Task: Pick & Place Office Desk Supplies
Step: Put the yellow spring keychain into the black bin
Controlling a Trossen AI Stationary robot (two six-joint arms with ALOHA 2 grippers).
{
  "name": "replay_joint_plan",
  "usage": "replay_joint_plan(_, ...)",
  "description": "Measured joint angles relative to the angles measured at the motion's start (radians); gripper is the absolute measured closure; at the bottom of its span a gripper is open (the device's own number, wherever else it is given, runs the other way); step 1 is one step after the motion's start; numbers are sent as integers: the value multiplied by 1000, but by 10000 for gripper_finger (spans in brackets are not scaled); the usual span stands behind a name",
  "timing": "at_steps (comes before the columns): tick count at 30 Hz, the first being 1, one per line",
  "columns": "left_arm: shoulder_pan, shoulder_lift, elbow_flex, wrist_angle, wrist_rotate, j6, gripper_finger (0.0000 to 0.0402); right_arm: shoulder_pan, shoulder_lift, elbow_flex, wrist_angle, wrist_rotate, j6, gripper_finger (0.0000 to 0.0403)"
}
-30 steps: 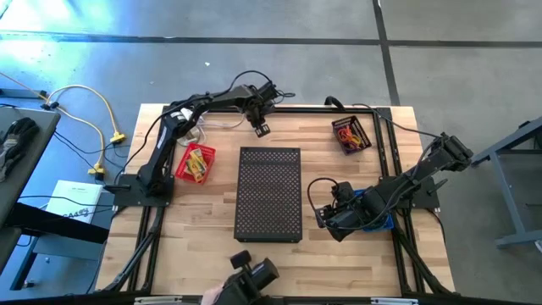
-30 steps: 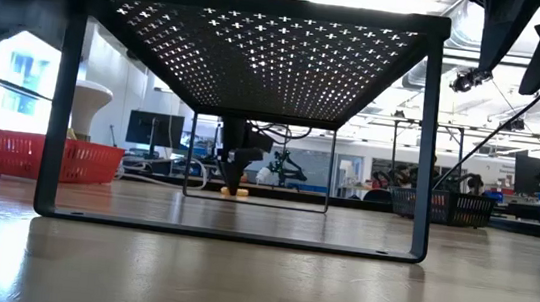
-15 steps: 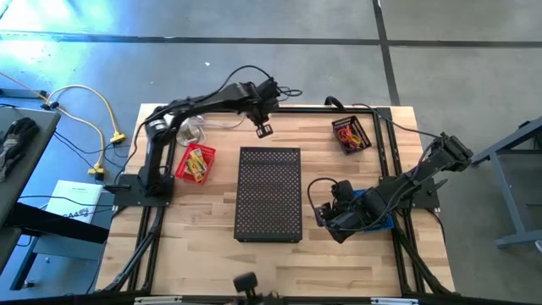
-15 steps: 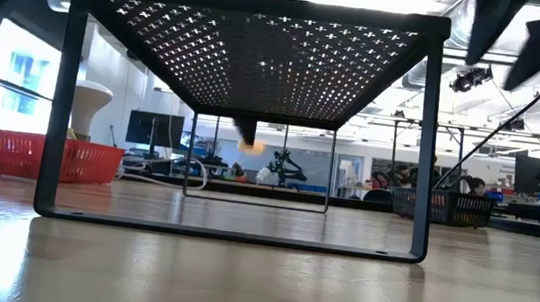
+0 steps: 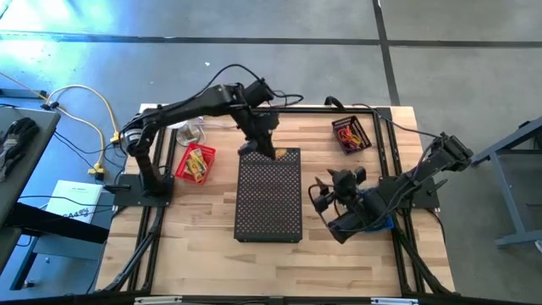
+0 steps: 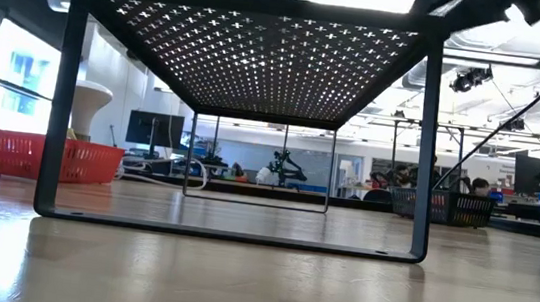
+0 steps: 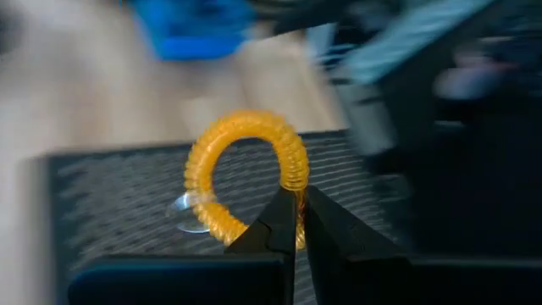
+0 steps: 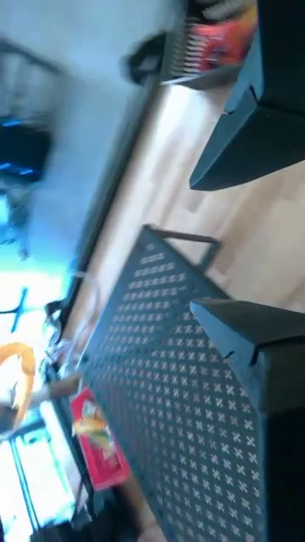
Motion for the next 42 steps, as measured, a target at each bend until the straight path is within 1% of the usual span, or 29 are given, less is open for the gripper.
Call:
replay_joint_plan(3, -49, -3, 0, -1, 143, 0, 398, 22, 0, 0, 74, 61, -195, 194)
replay_joint_plan(4, -72, 1, 0, -2, 165, 0, 397, 30, 0, 0, 107, 73, -272, 194)
replay_joint_plan(6, -121, 8, 0, 5, 160, 8, 397, 47, 0, 0, 171, 87, -414, 194)
replay_joint_plan(8, -174, 9, 0, 9, 130, 21, 397, 56, 0, 0, 241, 78, -536, 194)
replay_joint_plan(13, -295, 8, 0, 73, 28, 16, 397, 67, 3, 0, 423, -16, -839, 194)
replay_joint_plan(19, -398, 8, 0, 141, -157, -18, 397, 71, 6, 0, 613, -151, -1109, 194)
replay_joint_plan(22, -427, 8, 0, 140, -172, -21, 397, 75, 6, 0, 689, -239, -1226, 194)
replay_joint_plan(27, -450, 8, 0, 148, -179, -38, 397, 85, 6, 0, 777, -274, -1378, 194)
replay_joint_plan(31, -454, 8, 0, 169, -180, -41, 397, 67, 6, 0, 824, -328, -1450, 194)
replay_joint_plan(34, -453, 8, 0, 175, -209, -41, 397, 39, 6, 0, 872, -390, -1502, 194)
replay_joint_plan(37, -451, 8, 0, 176, -227, -41, 397, 14, 6, 0, 889, -413, -1527, 194)
replay_joint_plan(40, -447, 8, 0, 175, -228, -41, 397, -1, 6, 0, 886, -422, -1542, 207)
replay_joint_plan(42, -447, 8, 0, 175, -228, -41, 397, -5, 6, 0, 883, -448, -1553, 228)
